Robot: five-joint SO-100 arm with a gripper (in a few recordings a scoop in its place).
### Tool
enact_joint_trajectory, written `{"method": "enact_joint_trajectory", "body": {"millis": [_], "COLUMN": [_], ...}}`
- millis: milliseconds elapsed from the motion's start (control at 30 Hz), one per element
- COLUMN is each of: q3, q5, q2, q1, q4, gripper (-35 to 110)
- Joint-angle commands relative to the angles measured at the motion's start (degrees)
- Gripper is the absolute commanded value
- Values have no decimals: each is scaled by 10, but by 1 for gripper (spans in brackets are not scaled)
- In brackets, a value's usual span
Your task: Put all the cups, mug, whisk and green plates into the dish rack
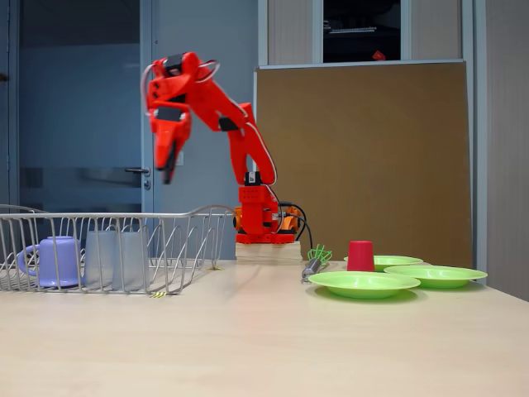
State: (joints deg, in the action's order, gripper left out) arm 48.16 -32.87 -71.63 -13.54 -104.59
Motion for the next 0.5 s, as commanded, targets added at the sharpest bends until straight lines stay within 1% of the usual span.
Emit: {"method": "enact_joint_trajectory", "body": {"millis": [0,133,233,300,467], "q3": [126,171,233,273,332], "q5": [154,377,539,613,776], "q2": [-117,-153,-189,-200,-203], "q1": [116,257,341,388,487], "q4": [-6,-5,14,41,72], "gripper": [33,33,33,33,33]}}
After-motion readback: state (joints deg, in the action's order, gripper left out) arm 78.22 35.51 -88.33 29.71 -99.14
